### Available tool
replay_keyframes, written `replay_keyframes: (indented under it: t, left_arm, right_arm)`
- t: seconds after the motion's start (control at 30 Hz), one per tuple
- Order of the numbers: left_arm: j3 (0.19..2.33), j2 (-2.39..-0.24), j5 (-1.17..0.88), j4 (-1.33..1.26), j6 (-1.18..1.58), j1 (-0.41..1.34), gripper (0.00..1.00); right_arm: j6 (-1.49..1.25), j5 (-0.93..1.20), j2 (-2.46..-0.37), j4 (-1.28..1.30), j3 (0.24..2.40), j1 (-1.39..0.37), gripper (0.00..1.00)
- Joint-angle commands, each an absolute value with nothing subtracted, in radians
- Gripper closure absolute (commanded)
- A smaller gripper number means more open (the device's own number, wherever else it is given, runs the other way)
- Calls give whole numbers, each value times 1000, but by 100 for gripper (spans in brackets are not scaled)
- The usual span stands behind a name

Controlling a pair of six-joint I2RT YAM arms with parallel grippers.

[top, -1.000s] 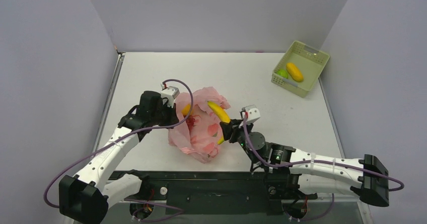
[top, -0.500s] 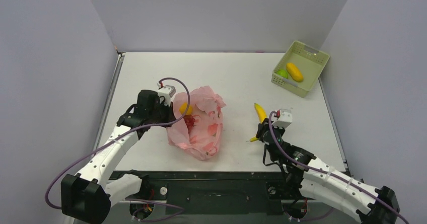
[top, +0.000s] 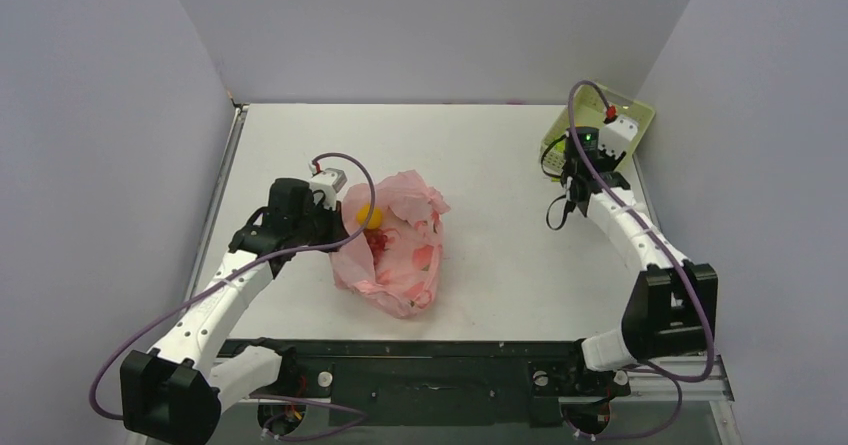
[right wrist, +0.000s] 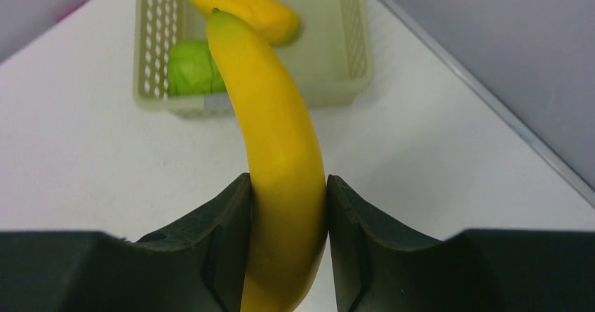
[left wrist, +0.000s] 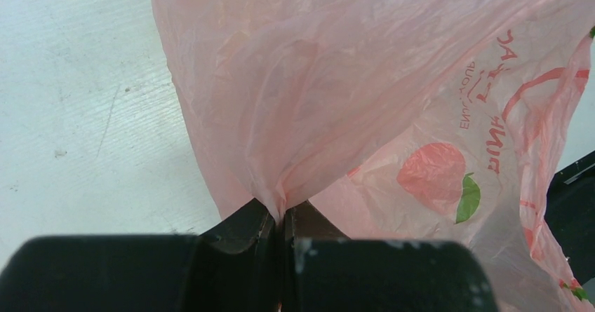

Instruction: Take the fake fruits out of the plastic bag

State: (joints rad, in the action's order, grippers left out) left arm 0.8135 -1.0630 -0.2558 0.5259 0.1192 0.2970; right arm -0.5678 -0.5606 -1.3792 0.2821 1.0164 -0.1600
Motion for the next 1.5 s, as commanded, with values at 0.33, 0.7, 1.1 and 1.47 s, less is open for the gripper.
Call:
replay_keyframes:
  t: [0.33, 0.7, 1.1, 1.47]
  left_arm:
    - [820, -980, -327, 474, 120, 288, 100]
    - [817, -967, -341, 467, 121, 288, 100]
    - [814, -964, -330, 463, 121, 288, 100]
    - [813, -969, -311, 459, 119, 288, 100]
  right_arm:
    - [-550, -487, -1992, 449, 1737, 147, 100]
    - [-514, -491, -2183, 518, 1892, 153, 94]
    - [-494, -423, -2185, 580, 1945, 140, 36]
    - [-495, -447, -1777, 468, 1527, 29, 30]
